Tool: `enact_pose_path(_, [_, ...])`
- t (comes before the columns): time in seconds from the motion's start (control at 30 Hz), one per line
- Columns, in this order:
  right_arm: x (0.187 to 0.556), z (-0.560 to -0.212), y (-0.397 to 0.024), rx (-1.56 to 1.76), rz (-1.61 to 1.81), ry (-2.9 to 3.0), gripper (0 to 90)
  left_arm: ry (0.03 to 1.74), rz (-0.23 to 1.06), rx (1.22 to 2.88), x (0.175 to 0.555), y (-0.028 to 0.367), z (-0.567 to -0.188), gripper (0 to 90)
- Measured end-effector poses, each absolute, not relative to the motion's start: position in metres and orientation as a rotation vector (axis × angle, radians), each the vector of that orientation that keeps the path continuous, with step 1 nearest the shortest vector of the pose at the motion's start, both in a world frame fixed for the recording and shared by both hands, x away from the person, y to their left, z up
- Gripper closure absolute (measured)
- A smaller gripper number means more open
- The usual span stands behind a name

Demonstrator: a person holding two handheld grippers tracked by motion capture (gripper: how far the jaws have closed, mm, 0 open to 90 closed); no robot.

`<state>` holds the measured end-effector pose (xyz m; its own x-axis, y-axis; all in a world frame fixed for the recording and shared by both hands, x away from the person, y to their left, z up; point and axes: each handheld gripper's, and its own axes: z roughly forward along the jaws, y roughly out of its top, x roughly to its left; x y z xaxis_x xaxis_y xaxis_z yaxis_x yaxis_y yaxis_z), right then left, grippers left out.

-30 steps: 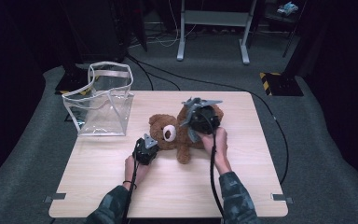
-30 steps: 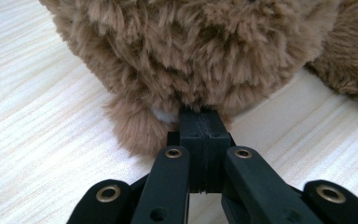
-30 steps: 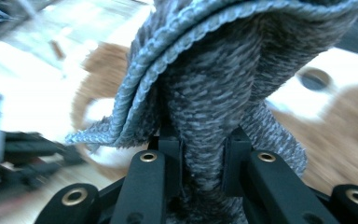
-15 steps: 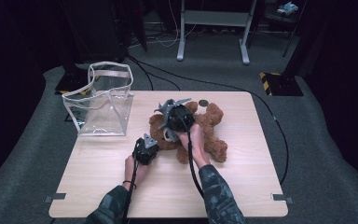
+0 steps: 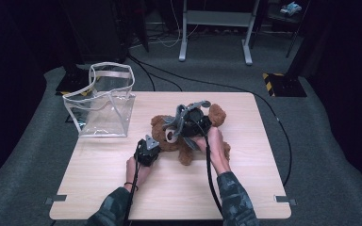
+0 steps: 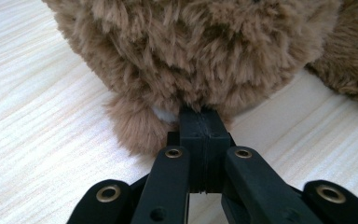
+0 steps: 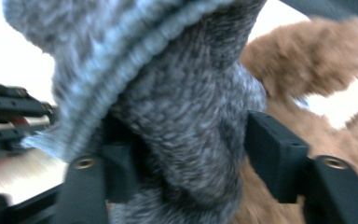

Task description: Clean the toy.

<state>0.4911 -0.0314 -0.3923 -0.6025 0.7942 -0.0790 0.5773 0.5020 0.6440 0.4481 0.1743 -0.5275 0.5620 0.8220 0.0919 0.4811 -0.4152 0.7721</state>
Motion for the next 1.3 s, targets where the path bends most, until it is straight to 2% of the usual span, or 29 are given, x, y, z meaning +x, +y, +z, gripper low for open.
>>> enact_pose_path(0.1, [0.498,-0.398,-0.026,1.097,0.932,2.369,32.3,1.042,0.61,2.08,0.448,0.174,-0.528,89.9])
enact_pose_path(0.13, [0.501,-0.4,-0.023,1.088,0.968,2.367,36.3,1.042,0.608,2.081,0.448,0.174,-0.527,89.8])
enact_pose_path(0.23, [0.506,-0.407,-0.01,1.045,1.044,2.393,64.3,1.047,0.602,2.075,0.448,0.175,-0.528,89.8])
enact_pose_path(0.3, [0.506,-0.413,-0.003,1.058,1.051,2.367,72.2,1.045,0.595,2.076,0.449,0.175,-0.527,89.8])
enact_pose_path(0.37, [0.503,-0.413,-0.001,1.067,1.063,2.336,74.1,1.051,0.575,2.074,0.45,0.177,-0.527,89.8])
enact_pose_path(0.53, [0.492,-0.402,0.003,1.021,1.185,2.315,74.3,1.054,0.574,2.054,0.45,0.177,-0.528,89.8])
enact_pose_path(0.7, [0.483,-0.412,0.012,1.034,1.132,2.388,75.4,1.06,0.56,2.048,0.451,0.178,-0.528,89.8])
enact_pose_path(0.83, [0.477,-0.415,0.002,1.018,1.13,2.399,75.8,1.071,0.537,2.042,0.451,0.179,-0.527,89.8])
enact_pose_path(0.97, [0.47,-0.417,-0.007,1.037,0.988,2.338,75.6,1.083,0.526,2.033,0.453,0.182,-0.527,89.2])
enact_pose_path(1.0, [0.47,-0.418,-0.009,1.006,0.938,2.33,75.5,1.093,0.526,2.028,0.453,0.182,-0.527,87.2])
enact_pose_path(1.07, [0.468,-0.421,-0.011,1.026,0.893,2.314,75.4,1.113,0.516,2.02,0.454,0.185,-0.527,77.1])
enact_pose_path(1.13, [0.468,-0.425,-0.012,1.02,0.858,2.314,74.7,1.125,0.503,2.011,0.454,0.187,-0.527,75.2])
enact_pose_path(1.2, [0.468,-0.425,-0.01,1.007,0.853,2.326,70.7,1.145,0.489,1.988,0.454,0.189,-0.527,75.1])
enact_pose_path(1.3, [0.467,-0.42,-0.008,0.997,0.887,2.357,56.5,1.161,0.46,1.972,0.453,0.192,-0.527,77.3])
